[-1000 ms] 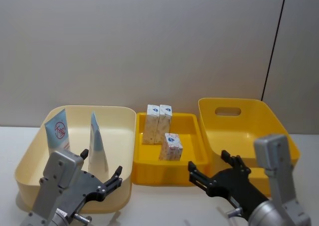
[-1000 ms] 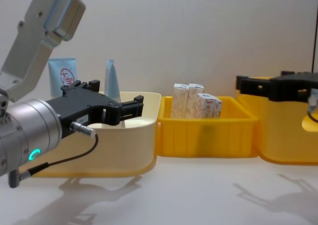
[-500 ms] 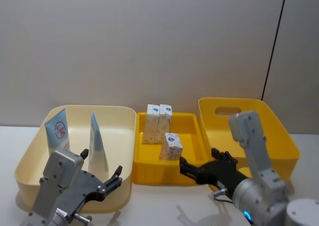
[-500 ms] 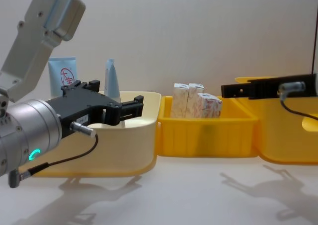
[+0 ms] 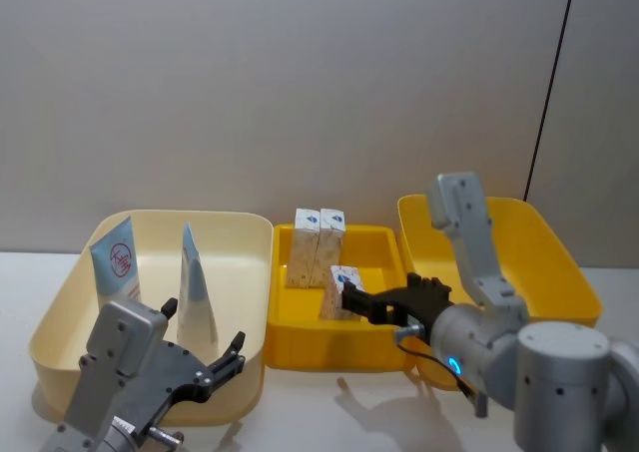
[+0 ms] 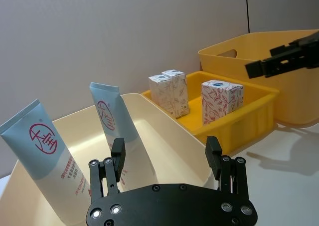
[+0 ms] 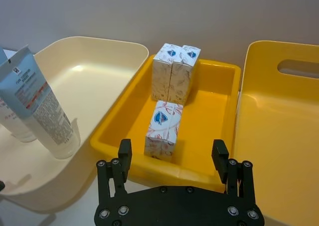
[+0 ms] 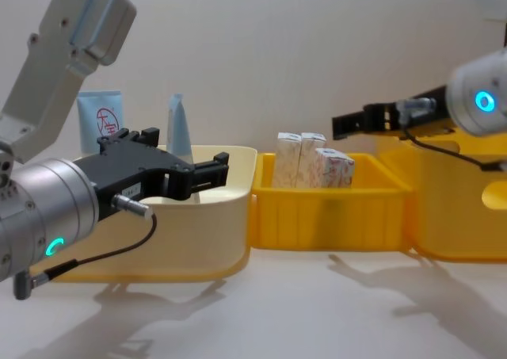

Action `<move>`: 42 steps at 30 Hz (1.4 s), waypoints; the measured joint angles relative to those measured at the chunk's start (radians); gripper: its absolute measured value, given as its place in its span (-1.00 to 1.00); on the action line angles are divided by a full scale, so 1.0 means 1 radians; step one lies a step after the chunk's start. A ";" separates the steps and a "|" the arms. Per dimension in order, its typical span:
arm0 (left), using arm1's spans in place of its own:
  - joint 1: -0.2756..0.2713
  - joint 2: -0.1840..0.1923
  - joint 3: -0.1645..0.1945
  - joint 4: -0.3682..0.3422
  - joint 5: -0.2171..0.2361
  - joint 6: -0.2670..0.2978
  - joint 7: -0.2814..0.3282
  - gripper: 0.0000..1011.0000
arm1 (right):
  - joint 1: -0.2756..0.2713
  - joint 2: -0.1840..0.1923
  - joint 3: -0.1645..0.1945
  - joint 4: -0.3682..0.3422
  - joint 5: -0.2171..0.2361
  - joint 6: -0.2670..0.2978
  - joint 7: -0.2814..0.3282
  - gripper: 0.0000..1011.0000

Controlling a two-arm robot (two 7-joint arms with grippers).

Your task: Bimanual collaborative sorting of washing and personal care products

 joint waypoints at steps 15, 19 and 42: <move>0.000 0.000 0.000 0.000 0.000 0.000 0.000 0.98 | 0.117 -0.068 -0.017 0.121 -0.025 0.049 -0.027 0.98; 0.000 0.000 0.000 0.000 0.000 0.000 0.000 0.98 | 0.143 -0.081 -0.024 0.154 -0.035 0.060 -0.035 0.98; 0.000 0.000 0.000 0.000 0.000 0.000 0.000 0.98 | 0.223 -0.142 -0.029 0.307 -0.068 0.100 -0.067 0.98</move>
